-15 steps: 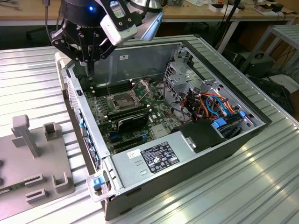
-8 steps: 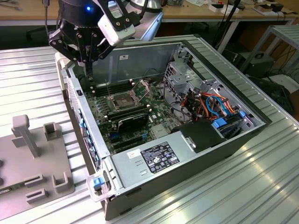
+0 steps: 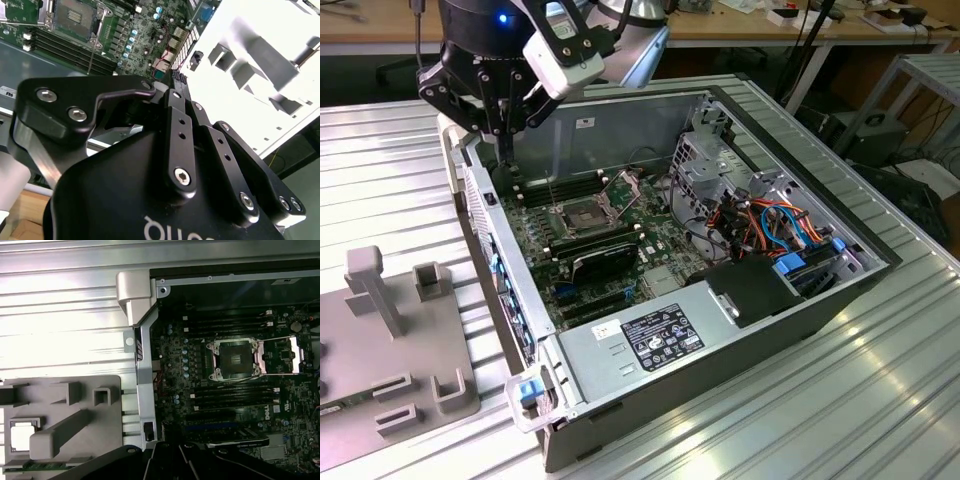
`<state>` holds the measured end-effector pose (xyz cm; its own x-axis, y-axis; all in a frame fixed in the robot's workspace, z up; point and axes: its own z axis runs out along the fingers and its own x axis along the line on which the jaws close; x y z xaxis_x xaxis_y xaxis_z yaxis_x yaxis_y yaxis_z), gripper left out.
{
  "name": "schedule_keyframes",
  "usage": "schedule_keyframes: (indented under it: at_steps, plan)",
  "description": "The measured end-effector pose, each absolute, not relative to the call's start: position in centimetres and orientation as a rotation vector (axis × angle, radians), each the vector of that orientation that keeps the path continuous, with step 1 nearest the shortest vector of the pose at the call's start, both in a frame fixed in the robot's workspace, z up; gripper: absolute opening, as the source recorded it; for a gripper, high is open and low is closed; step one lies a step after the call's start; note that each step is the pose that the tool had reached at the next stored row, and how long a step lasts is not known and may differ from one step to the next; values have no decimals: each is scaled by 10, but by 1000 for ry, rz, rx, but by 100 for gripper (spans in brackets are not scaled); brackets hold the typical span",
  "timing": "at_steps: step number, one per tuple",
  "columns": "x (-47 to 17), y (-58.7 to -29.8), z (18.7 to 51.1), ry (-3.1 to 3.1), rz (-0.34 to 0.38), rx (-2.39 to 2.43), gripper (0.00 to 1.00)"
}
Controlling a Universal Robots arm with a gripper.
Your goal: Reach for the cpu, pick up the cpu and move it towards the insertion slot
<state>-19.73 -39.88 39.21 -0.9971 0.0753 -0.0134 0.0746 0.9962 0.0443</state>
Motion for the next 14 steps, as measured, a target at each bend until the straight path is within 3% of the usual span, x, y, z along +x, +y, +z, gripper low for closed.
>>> schedule_keyframes:
  at_steps: [14]
  plan:
    - [-208, -399, 392, 3124, 69, 117, 11]
